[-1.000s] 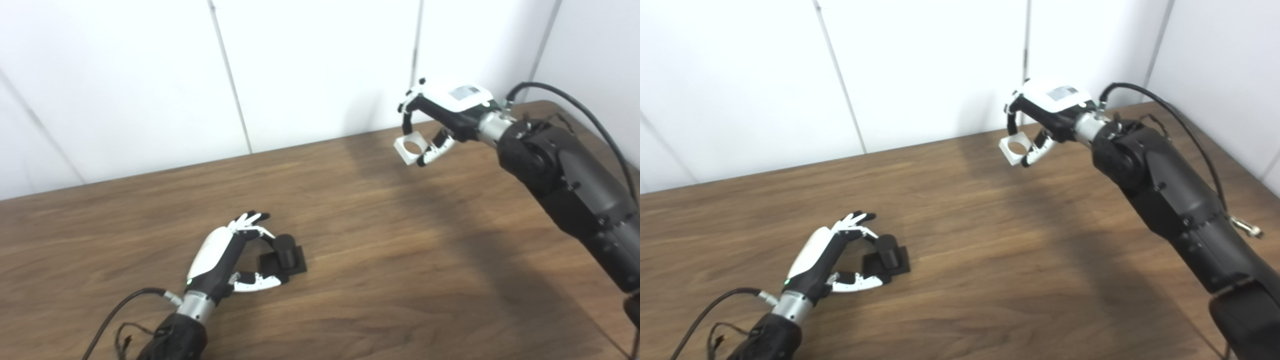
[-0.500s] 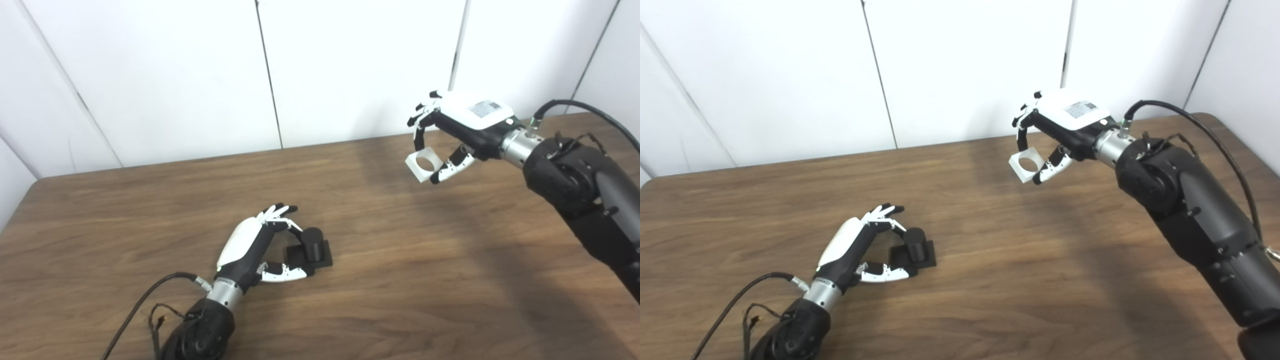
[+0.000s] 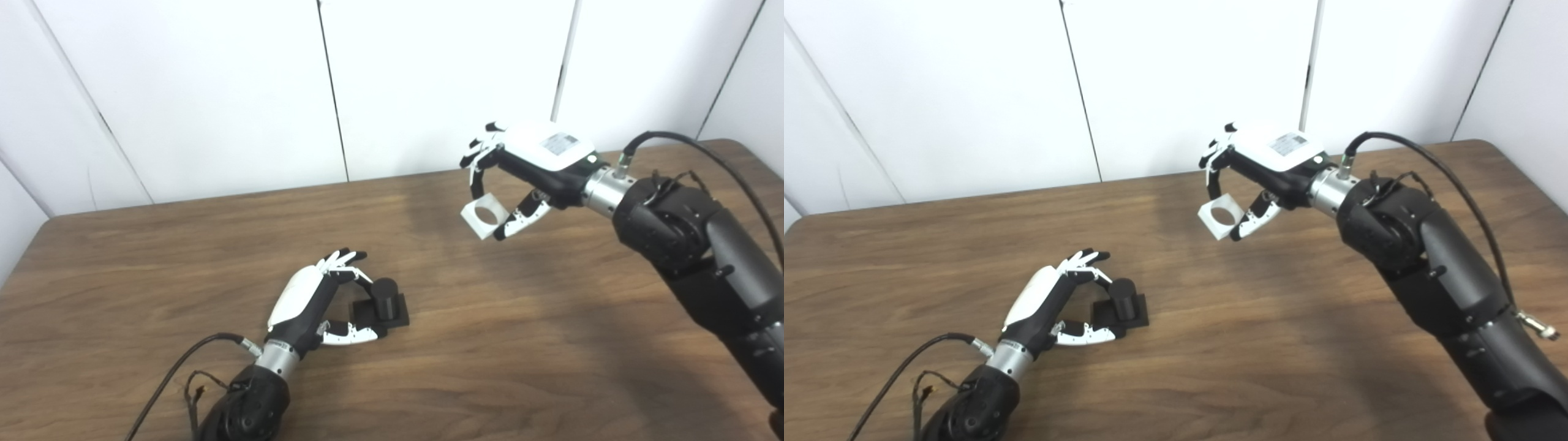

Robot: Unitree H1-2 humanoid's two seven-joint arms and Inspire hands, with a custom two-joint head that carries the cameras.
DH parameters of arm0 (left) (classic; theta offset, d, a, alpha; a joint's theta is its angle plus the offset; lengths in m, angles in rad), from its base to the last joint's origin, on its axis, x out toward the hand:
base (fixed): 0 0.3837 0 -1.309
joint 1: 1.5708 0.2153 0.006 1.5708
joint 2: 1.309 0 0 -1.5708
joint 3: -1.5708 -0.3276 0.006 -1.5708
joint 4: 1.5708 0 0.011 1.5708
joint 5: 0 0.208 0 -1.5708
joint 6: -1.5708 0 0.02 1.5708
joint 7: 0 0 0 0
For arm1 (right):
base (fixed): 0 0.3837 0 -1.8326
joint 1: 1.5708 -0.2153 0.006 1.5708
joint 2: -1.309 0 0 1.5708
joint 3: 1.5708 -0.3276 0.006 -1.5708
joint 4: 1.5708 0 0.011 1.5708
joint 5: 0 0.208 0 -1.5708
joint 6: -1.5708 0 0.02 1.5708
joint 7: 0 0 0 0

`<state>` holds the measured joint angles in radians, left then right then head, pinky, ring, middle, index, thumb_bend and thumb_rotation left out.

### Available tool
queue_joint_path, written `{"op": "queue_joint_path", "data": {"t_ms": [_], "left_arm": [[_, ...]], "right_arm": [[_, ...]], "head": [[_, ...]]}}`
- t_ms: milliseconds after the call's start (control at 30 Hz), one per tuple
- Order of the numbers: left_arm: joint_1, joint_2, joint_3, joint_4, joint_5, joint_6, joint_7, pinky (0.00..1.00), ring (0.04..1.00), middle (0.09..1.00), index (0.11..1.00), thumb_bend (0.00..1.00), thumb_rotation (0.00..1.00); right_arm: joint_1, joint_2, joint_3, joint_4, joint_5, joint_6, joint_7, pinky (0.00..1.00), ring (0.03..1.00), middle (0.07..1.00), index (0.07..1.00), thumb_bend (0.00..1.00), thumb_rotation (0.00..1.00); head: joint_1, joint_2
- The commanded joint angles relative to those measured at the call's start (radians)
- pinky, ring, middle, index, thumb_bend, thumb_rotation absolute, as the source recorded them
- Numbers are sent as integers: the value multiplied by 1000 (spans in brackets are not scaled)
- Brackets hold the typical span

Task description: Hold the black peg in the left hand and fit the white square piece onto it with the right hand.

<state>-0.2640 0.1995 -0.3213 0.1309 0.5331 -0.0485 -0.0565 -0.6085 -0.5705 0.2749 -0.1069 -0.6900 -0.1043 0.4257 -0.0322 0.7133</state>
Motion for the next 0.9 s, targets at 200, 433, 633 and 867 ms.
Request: {"op": "queue_joint_path", "data": {"t_ms": [200,433,633,867], "left_arm": [[-12,14,-17,24,40,21,-16,1000,983,919,489,522,71],[-10,9,-18,18,40,35,-21,1000,984,919,489,522,71],[-7,8,-19,21,39,28,-16,1000,982,917,489,522,70],[-7,8,-18,24,34,18,-11,1000,982,917,489,522,71]], "right_arm": [[-53,46,9,-47,-3,-7,11,937,870,788,479,520,146],[-56,95,27,-45,-3,-5,28,953,879,792,480,521,144],[-64,136,44,-30,-18,-8,27,929,878,795,480,522,144],[-78,183,68,-23,-31,5,45,956,897,806,480,521,144]], "head": [[-3,3],[-3,4],[-1,7],[-1,11]]}}
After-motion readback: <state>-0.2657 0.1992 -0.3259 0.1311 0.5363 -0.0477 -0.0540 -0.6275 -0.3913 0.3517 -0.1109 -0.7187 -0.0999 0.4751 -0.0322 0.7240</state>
